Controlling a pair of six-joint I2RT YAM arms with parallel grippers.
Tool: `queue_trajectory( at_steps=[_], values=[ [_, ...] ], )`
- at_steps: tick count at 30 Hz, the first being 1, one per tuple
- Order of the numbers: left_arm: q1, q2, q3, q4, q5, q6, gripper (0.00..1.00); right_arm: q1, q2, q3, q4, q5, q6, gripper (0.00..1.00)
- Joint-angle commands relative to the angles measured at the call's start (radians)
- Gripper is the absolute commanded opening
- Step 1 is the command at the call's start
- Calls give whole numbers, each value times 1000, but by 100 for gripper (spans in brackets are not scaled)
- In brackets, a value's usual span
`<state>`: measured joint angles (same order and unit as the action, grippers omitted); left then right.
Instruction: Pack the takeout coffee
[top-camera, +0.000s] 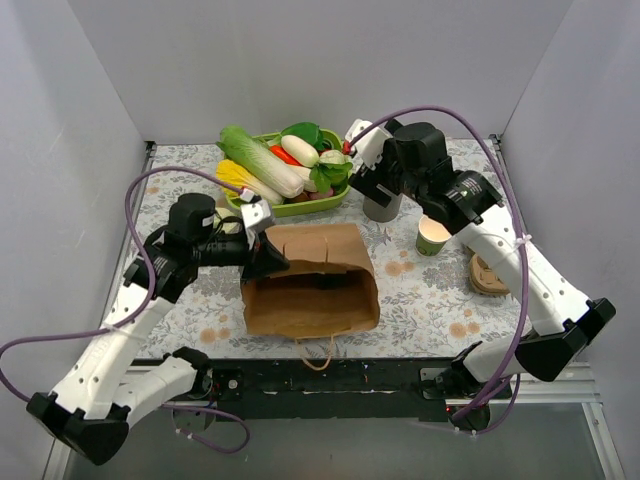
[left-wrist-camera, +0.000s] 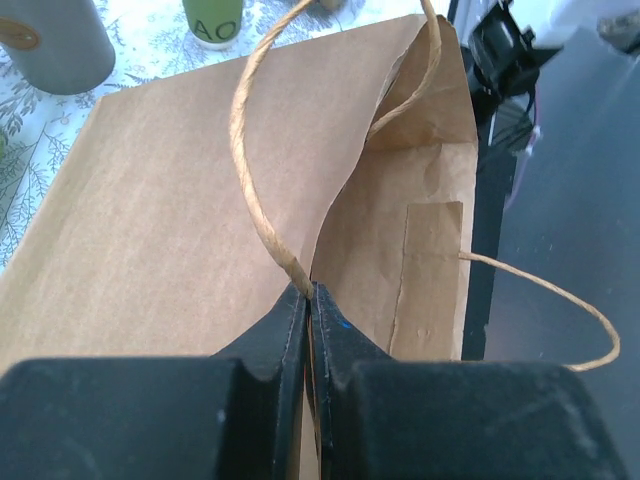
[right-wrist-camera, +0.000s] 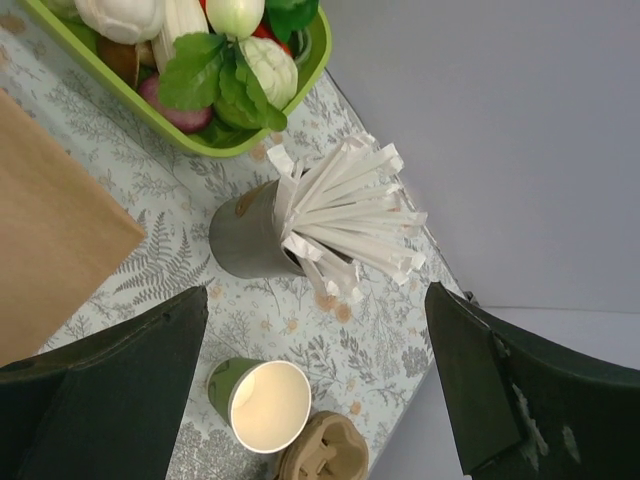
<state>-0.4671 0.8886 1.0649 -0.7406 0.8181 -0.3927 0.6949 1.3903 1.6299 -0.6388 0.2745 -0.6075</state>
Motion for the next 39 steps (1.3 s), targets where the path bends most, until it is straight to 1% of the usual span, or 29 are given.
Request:
queue_trajectory(
  at_steps=[1, 5, 6, 7, 9, 10, 11, 12, 14, 15, 18, 19, 21, 24, 25, 27, 28, 29, 30, 31, 32, 33, 34, 36, 37, 39],
  values=[
    [1, 94, 125, 24, -48, -162, 0, -9, 3, 137, -48, -80, 41, 96],
    [16, 176, 210, -14, -47, -208, 0, -11, 22, 246, -156, -182, 63, 94],
    [19, 191, 225, -25, -39, -218, 0, -11, 23, 267, -194, -240, 63, 93],
    [27, 226, 260, -49, -27, -225, 0, -11, 23, 284, -214, -267, 61, 91],
    [59, 259, 280, -65, 19, -262, 0, -11, 13, 314, -243, -334, 52, 90],
    [77, 289, 302, -81, 44, -277, 0, -11, 13, 321, -254, -348, 48, 90],
    [123, 308, 306, -86, 80, -294, 0, -11, 15, 343, -265, -359, 34, 89],
    [146, 325, 311, -92, 143, -319, 0, -11, 18, 352, -275, -374, 28, 89],
    [200, 364, 314, -102, 202, -351, 0, -11, 26, 375, -303, -386, 20, 88],
    [212, 372, 317, -102, 257, -373, 0, -11, 29, 381, -311, -397, 20, 87],
    [226, 385, 308, -89, 254, -388, 0, -11, 32, 380, -315, -420, 32, 86],
    [238, 385, 300, -63, 260, -421, 0, -11, 32, 380, -317, -423, 37, 86],
    [280, 392, 305, -34, 274, -442, 0, -9, 38, 390, -315, -429, 43, 86],
    [306, 441, 348, 0, 204, -456, 0, -11, 47, 397, -306, -440, 48, 86],
    [311, 455, 354, 60, 88, -460, 0, -9, 49, 384, -297, -443, 49, 86],
    [312, 480, 371, 143, -64, -466, 0, -11, 55, 369, -274, -458, 54, 86],
    [312, 515, 377, 229, -121, -459, 0, -11, 56, 358, -266, -465, 57, 86],
    [312, 536, 382, 260, -214, -427, 5, -11, 62, 349, -262, -472, 55, 86],
    [312, 573, 392, 277, -246, -414, 17, -11, 65, 343, -268, -497, 48, 86],
    [312, 651, 461, 241, -269, -393, 21, -11, 70, 337, -278, -512, 19, 88],
    [314, 696, 499, 207, -263, -350, 24, -11, 78, 329, -294, -530, -6, 89],
    [314, 725, 544, 170, -243, -335, 29, -11, 81, 329, -317, -570, -32, 90],
    [315, 752, 588, 124, -212, -333, 42, -9, 82, 320, -334, -586, -53, 92],
    [317, 730, 578, 130, -153, -340, 49, -9, 69, 271, -320, -590, -87, 93],
    [317, 702, 558, 180, -140, -348, 54, -9, 62, 256, -288, -587, -90, 94],
    [317, 620, 494, 248, -120, -357, 62, -9, 52, 231, -265, -597, -101, 95]
  ],
)
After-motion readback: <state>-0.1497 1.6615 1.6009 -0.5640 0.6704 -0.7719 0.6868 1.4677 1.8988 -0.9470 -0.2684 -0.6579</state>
